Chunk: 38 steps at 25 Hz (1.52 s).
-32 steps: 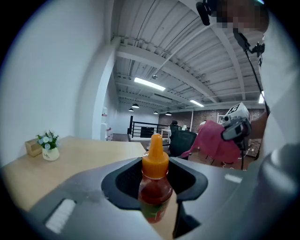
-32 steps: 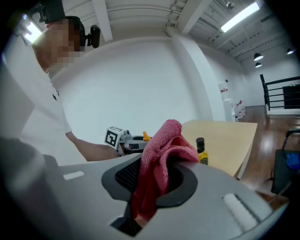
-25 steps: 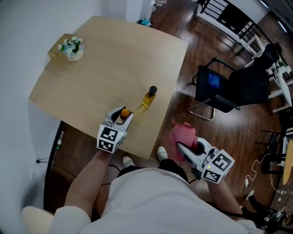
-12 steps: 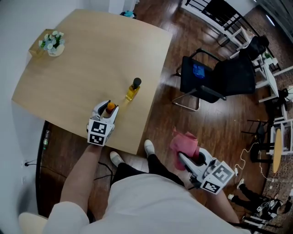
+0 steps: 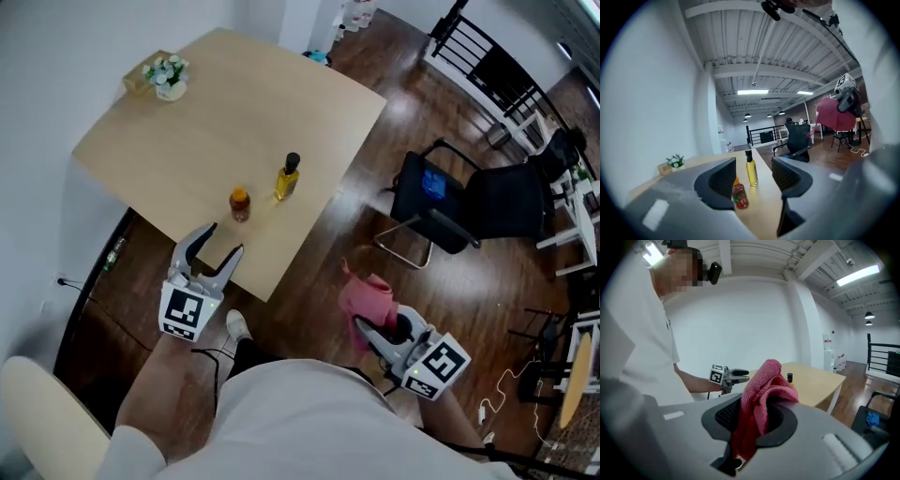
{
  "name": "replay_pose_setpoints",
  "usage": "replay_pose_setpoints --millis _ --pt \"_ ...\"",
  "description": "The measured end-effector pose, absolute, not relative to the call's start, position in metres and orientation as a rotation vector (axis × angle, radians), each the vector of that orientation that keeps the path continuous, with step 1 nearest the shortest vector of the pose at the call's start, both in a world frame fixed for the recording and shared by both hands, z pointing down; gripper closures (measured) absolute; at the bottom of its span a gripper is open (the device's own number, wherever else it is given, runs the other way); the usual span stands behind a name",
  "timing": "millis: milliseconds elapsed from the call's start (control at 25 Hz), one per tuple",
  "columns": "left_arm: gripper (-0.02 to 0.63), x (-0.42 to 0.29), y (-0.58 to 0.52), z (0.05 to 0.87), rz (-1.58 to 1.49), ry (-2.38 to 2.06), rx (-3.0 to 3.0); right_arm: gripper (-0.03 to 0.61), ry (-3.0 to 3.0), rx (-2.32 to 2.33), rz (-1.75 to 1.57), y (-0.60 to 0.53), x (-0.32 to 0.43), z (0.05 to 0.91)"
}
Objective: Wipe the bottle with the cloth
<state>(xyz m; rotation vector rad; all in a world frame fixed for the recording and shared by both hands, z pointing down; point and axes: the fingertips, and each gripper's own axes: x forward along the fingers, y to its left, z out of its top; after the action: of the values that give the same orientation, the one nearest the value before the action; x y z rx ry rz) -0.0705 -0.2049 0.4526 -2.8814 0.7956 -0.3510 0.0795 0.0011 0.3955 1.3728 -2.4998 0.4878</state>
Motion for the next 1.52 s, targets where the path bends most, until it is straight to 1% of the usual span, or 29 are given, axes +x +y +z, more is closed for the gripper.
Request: replay_pose_setpoints --millis 80,200,240,360,440,520,720,920,1000,1320,1520 --pt "0.372 -0.072 -0.146 0.444 -0.371 0.826 -2.854 0.502 -2.545 1.311 0.415 0.026 0.095 0.398" --pt "0.427 -0.070 -0.053 0.427 -0.306 0.970 -2.810 0.502 -2.584 1.187 0.324 0.070 0.119 0.412" --pt "0.428 -0.068 -0.021 0.423 -0.273 1.044 -2.817 0.502 -2.600 1.144 0.314 0.087 0.126 0.418" --pt "0.430 -0.062 0.068 0.419 -0.232 1.225 -2.867 0.502 -2.650 1.053 0.369 0.134 0.145 0.431" --pt "0.465 -0.057 0.115 0.423 -0.282 1.259 -2.885 0.502 -2.691 1.010 0.419 0.160 0.152 0.429" --pt "0.465 -0.056 0.151 0.425 -0.349 1.263 -2.906 0.502 -2.724 0.974 0.410 0.182 0.154 0.422" --pt "0.465 -0.051 0.202 0.418 -0.378 1.249 -2.996 0.502 -2.765 0.987 0.355 0.222 0.156 0.407" --pt "0.463 -0.043 0.239 0.382 -0.225 1.114 -3.054 0.502 -2.763 1.040 0.322 0.265 0.142 0.390" --pt "0.463 -0.052 0.258 0.373 -0.182 1.068 -3.093 0.502 -2.766 1.061 0.323 0.282 0.129 0.385" --pt "0.463 -0.109 0.330 0.377 -0.227 0.975 -3.152 0.502 -2.743 1.124 0.320 0.359 0.067 0.376" --pt "0.463 -0.133 0.357 0.381 -0.210 0.920 -3.169 0.502 -2.709 1.183 0.273 0.392 0.046 0.369"
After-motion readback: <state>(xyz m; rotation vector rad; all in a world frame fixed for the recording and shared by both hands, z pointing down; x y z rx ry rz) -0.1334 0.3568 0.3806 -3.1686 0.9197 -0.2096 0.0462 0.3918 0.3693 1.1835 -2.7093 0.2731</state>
